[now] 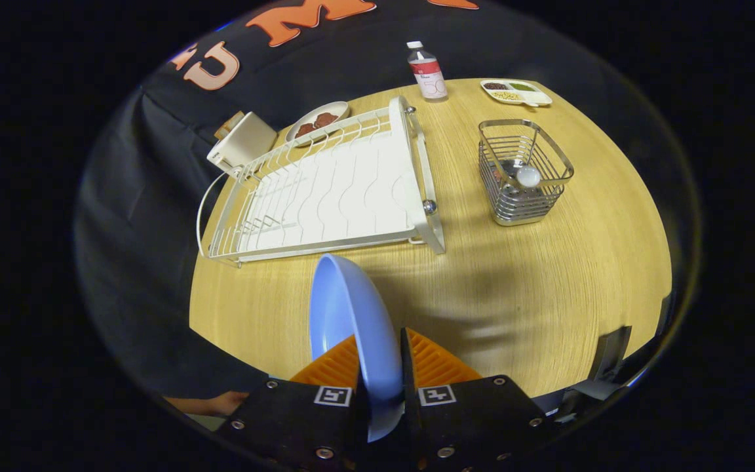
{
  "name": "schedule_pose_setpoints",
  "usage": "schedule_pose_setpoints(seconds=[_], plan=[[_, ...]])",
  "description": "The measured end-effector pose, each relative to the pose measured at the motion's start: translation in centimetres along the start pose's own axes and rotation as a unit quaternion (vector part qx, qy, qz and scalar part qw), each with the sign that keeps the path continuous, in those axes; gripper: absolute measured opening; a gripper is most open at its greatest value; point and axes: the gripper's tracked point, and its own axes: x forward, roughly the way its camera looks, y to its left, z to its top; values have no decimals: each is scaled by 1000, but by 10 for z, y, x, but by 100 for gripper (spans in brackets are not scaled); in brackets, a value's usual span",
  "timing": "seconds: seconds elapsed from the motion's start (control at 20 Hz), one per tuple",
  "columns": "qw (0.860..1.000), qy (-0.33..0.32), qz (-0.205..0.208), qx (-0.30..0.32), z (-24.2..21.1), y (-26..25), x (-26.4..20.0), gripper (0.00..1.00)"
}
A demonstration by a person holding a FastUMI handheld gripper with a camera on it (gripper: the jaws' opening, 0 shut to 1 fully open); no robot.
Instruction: Take the plate from the dish rack, then take the spoon from the basket and place it into the plate.
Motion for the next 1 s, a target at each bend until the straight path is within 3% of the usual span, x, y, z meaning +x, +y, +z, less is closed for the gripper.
schedule_pose_setpoints(seconds=[0.2, 0.45, 0.55, 0.6, 0.8, 1.0], plan=[[1000, -12, -24, 9, 5, -19, 12, 26], [997, -56, -15, 55, 26, -35, 0, 34], [992, -100, -29, 69, 44, -50, -11, 43], [990, -121, -37, 68, 54, -56, -17, 53], [972, -218, -86, 13, 92, -81, -40, 71], [950, -272, -138, -71, 116, -90, -39, 73]])
